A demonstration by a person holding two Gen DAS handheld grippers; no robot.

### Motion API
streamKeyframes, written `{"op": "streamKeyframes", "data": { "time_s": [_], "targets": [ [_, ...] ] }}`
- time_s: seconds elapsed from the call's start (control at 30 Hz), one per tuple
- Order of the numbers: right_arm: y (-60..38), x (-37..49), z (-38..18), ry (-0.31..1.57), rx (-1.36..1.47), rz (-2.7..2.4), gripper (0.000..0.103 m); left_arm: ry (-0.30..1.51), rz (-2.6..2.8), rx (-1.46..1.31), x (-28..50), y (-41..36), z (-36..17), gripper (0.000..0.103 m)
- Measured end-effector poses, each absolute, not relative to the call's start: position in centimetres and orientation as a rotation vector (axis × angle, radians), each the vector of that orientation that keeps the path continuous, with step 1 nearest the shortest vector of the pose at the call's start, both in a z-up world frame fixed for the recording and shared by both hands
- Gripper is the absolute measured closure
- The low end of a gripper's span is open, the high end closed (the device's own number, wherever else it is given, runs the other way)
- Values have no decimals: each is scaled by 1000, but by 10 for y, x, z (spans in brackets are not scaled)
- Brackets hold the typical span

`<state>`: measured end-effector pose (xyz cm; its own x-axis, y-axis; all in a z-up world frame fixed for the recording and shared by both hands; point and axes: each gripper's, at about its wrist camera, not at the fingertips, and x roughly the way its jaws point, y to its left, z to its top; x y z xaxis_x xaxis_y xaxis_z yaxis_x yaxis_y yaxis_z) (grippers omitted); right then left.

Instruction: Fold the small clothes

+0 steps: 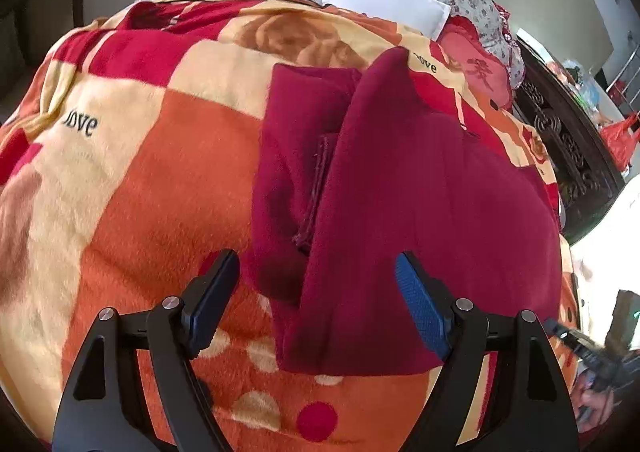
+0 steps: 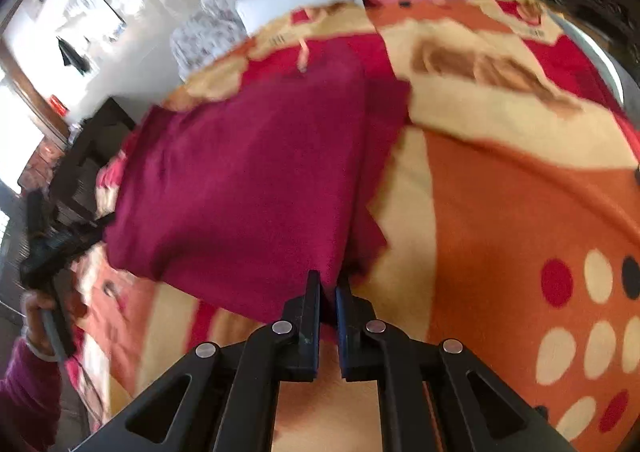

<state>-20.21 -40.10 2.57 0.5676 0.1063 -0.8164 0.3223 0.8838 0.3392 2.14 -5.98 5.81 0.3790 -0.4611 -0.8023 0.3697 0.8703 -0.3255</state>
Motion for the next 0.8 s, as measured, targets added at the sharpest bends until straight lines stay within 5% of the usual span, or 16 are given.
{"op": "streamKeyframes", "data": {
  "time_s": [0.37,0.7,0.8],
  "targets": [
    [-371,-172,97,863,382,-121,93,1040,-560,-49,2,-47,56,22],
    [-296,-32,96,838,443,147,93,1058,-544,-106,10,-44,50,23],
    [-275,8,102,831,456,183,85,1062,-541,-115,13,-43,48,22]
  ]
}}
